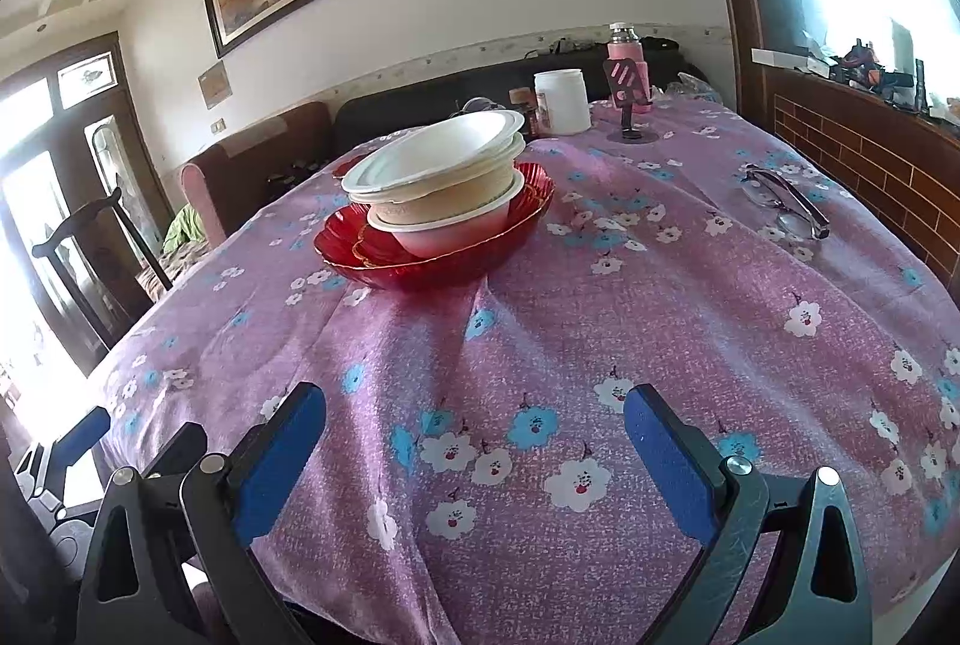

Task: Organize plates and bowls

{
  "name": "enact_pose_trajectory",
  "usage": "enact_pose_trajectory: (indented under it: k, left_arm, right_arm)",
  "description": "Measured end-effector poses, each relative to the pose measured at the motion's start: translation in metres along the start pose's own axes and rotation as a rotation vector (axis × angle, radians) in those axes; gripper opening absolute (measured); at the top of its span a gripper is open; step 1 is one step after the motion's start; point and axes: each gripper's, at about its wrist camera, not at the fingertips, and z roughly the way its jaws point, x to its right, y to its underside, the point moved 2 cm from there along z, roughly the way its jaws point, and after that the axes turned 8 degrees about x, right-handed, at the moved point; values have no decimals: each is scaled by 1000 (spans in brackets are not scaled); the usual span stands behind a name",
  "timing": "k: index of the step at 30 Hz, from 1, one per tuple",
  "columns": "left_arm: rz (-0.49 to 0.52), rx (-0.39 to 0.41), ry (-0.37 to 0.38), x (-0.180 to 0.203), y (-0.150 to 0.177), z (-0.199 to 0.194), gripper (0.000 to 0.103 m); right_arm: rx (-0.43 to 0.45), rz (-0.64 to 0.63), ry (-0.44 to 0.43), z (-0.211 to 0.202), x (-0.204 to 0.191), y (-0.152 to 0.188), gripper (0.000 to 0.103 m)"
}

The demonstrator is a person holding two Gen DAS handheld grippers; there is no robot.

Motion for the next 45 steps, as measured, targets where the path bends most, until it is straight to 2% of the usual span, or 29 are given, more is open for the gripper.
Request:
enact_pose_trajectory:
  k: [8, 13, 21, 34, 45]
  left_arm:
    - [22, -3, -4, 6, 1, -1, 103]
    - [60, -1, -31, 11, 2, -5, 103]
    - [53, -52, -12, 9, 7, 1, 103]
    - [60, -47, -20, 9, 7, -2, 103]
    - [59, -55, -16, 10, 7, 0, 103]
  right_arm:
    - [-5, -12, -2, 1, -3, 2, 101]
    - [-46, 11, 10, 10, 3, 6, 101]
    - [-77, 1, 27, 16, 2, 10, 101]
    - [-162, 26, 52, 32, 10, 21, 101]
    - [-179, -20, 55, 37, 7, 22, 103]
